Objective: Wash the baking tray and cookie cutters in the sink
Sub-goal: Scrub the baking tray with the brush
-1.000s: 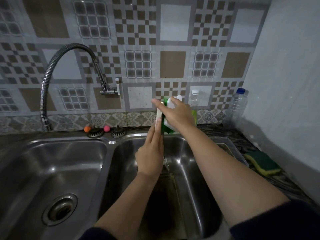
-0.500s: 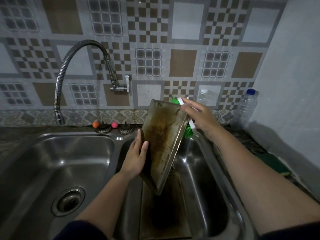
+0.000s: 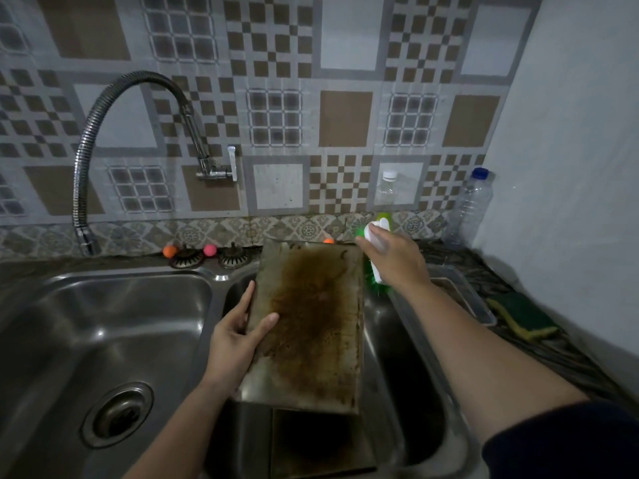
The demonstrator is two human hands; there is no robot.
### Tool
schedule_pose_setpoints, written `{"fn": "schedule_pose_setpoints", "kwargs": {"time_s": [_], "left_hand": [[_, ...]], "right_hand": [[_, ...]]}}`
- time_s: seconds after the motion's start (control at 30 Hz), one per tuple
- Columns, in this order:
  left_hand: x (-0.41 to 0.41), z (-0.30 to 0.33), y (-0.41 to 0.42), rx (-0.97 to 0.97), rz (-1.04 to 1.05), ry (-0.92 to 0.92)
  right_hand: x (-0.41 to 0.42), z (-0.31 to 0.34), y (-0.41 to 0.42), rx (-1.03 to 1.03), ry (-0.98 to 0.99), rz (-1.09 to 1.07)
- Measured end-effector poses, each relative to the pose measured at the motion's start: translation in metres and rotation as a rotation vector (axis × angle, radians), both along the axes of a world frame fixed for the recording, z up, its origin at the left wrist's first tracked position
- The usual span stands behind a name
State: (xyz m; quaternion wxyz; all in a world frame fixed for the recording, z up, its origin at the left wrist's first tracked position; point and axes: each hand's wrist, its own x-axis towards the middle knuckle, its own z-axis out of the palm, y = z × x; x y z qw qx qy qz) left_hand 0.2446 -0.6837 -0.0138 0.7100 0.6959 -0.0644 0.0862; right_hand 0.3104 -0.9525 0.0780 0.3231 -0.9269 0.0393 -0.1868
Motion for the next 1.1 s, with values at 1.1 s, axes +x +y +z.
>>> {"fn": "schedule_pose_setpoints", "kwargs": {"time_s": [1.1], "left_hand": [[0.014, 0.072, -0.064, 0.16, 0.282, -0.324]], "right_hand": [[-0.049, -0.021, 0.059, 0.023, -0.249, 0.182]]}}
